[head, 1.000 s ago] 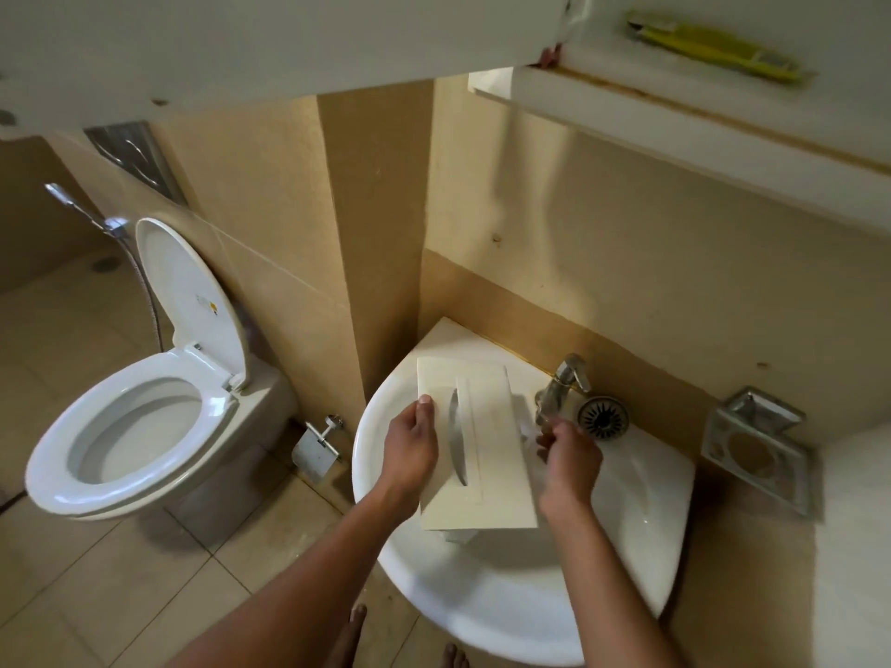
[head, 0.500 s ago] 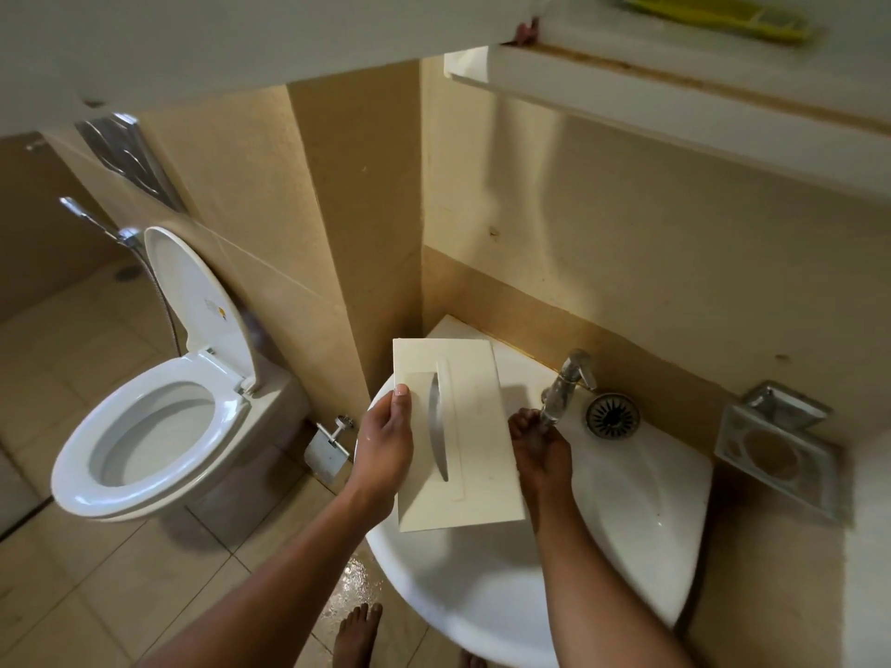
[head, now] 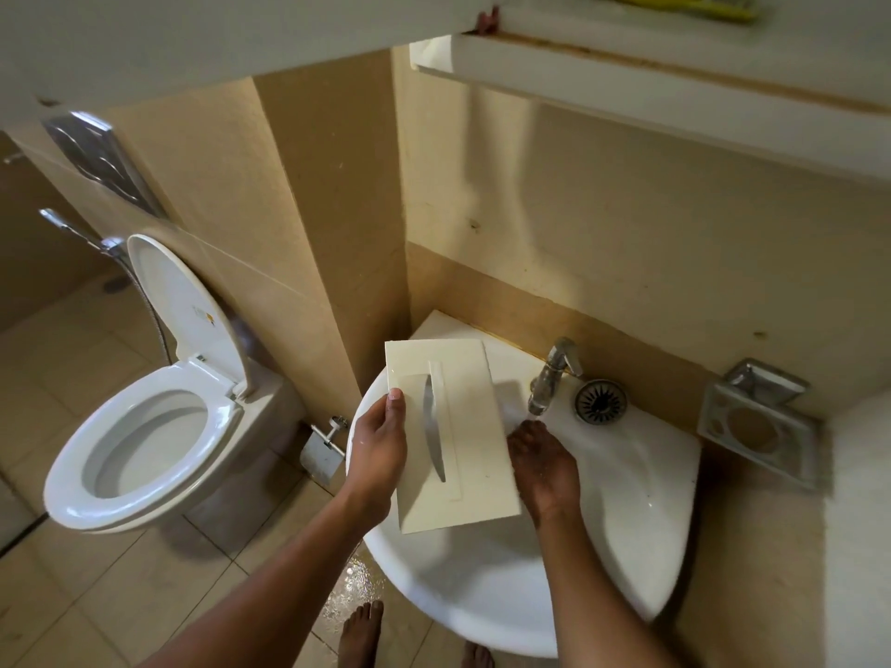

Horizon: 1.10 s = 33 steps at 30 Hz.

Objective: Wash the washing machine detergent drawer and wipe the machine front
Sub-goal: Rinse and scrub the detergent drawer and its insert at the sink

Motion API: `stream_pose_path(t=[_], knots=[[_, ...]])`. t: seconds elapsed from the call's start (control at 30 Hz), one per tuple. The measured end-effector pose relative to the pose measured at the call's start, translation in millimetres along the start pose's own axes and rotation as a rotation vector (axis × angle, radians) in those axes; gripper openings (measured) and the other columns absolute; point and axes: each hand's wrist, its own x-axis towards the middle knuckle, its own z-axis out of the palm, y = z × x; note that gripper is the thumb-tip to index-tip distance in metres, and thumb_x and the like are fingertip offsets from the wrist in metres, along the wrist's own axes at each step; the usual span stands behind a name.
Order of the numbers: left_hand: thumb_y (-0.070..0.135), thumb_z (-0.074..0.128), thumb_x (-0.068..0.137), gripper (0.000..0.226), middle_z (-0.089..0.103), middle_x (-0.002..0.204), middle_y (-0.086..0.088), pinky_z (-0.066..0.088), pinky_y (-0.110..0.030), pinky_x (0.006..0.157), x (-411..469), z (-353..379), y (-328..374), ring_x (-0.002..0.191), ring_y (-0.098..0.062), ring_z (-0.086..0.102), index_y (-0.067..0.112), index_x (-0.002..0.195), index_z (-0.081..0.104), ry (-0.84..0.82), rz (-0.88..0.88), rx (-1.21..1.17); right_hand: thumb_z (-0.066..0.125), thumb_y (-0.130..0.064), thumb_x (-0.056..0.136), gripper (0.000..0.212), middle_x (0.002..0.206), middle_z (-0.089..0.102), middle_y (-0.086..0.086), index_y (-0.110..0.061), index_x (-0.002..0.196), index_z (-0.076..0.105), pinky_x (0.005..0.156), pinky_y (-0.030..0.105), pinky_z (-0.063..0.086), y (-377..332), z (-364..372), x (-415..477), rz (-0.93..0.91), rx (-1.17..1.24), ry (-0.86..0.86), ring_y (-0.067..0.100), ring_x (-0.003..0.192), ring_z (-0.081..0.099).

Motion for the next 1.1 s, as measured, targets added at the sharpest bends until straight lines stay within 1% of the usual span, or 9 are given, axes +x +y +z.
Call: stream_pose_path(t=[0.17, 0.3, 0.4, 0.5, 0.6, 0.73, 0.9, 1.0, 1.1], knots=[[0.044, 0.04, 0.105, 0.029, 0.073, 0.098, 0.004, 0.058, -0.039, 0.083, 2, 10, -1, 0.091, -0.02, 0.07, 0.035, 0.095, 0.065, -0.016, -0.024, -0.101, 0.058, 0.001, 0.083, 0.01, 0.07, 0.054, 0.007, -0.007, 0.077, 0.057, 0.054, 0.024, 0.047, -41, 39, -31, -0.079, 0.03, -0.074, 0.017, 0.061, 0.051], [0.04, 0.037, 0.107, 0.031, 0.07, 0.106, 0.003, 0.056, -0.046, 0.09, -4, 27, 2, 0.1, -0.023, 0.066, 0.028, 0.116, 0.064, -0.06, -0.045, -0.169, 0.051, -0.009, 0.088, 0.017, 0.072, 0.056, 0.006, -0.009, 0.074, 0.061, 0.054, 0.024, 0.047, -37, 103, -51, 0.043, -0.249, -0.202, 0.015, 0.062, 0.052], [0.043, 0.034, 0.107, 0.042, 0.067, 0.121, -0.006, 0.05, -0.054, 0.102, -2, 41, 6, 0.111, -0.03, 0.063, 0.02, 0.134, 0.058, -0.01, -0.105, -0.212, 0.052, -0.011, 0.09, 0.022, 0.066, 0.056, 0.007, -0.008, 0.07, 0.061, 0.051, 0.022, 0.044, -5, 123, -72, 0.135, -0.594, -0.093, 0.015, 0.056, 0.052], [0.049, 0.033, 0.105, 0.048, 0.07, 0.116, -0.009, 0.053, -0.053, 0.099, 3, 54, 6, 0.109, -0.034, 0.065, 0.018, 0.127, 0.062, 0.041, -0.14, -0.265, 0.044, -0.008, 0.101, 0.028, 0.076, 0.066, 0.009, -0.005, 0.085, 0.066, 0.059, 0.024, 0.049, 25, 118, -92, -0.074, -1.066, 0.067, 0.017, 0.067, 0.062], [0.053, 0.032, 0.104, 0.049, 0.071, 0.113, -0.008, 0.054, -0.052, 0.097, 2, 66, 6, 0.106, -0.031, 0.066, 0.02, 0.12, 0.064, 0.085, -0.142, -0.283, 0.045, 0.0, 0.1, 0.029, 0.1, 0.074, -0.001, -0.014, 0.102, 0.071, 0.088, 0.026, 0.057, 39, 97, -109, -0.356, -1.407, 0.11, 0.013, 0.096, 0.071], [0.05, 0.029, 0.106, 0.054, 0.059, 0.14, -0.006, 0.041, -0.052, 0.112, -7, 71, 13, 0.127, -0.031, 0.055, 0.018, 0.142, 0.054, 0.113, -0.157, -0.207, 0.043, -0.011, 0.102, 0.033, 0.13, 0.063, -0.006, -0.019, 0.126, 0.065, 0.111, 0.027, 0.041, 46, 60, -127, -0.793, -1.948, 0.041, 0.003, 0.128, 0.05], [0.048, 0.03, 0.106, 0.053, 0.07, 0.123, -0.01, 0.05, -0.048, 0.104, -5, 67, 3, 0.109, -0.028, 0.065, 0.014, 0.131, 0.063, 0.045, -0.123, -0.112, 0.013, -0.037, 0.097, 0.06, 0.158, 0.037, -0.01, -0.025, 0.148, 0.042, 0.125, 0.043, 0.004, 46, 65, -107, -0.567, -2.373, -0.092, 0.006, 0.152, 0.008], [0.047, 0.036, 0.105, 0.05, 0.07, 0.118, -0.011, 0.052, -0.048, 0.1, -3, 60, 6, 0.105, -0.03, 0.065, 0.011, 0.128, 0.063, 0.065, -0.184, -0.148, 0.03, -0.033, 0.101, 0.049, 0.157, 0.037, -0.011, -0.028, 0.148, 0.043, 0.124, 0.045, 0.013, 33, 83, -91, -0.545, -2.357, -0.156, 0.007, 0.151, 0.016], [0.045, 0.055, 0.099, 0.044, 0.067, 0.117, -0.008, 0.053, -0.054, 0.097, 4, 49, 9, 0.102, -0.032, 0.063, 0.015, 0.131, 0.059, 0.085, -0.242, -0.134, 0.053, -0.015, 0.098, 0.028, 0.131, 0.063, -0.002, -0.021, 0.122, 0.065, 0.104, 0.033, 0.048, 16, 84, -86, -0.706, -1.717, 0.066, 0.012, 0.122, 0.057]])
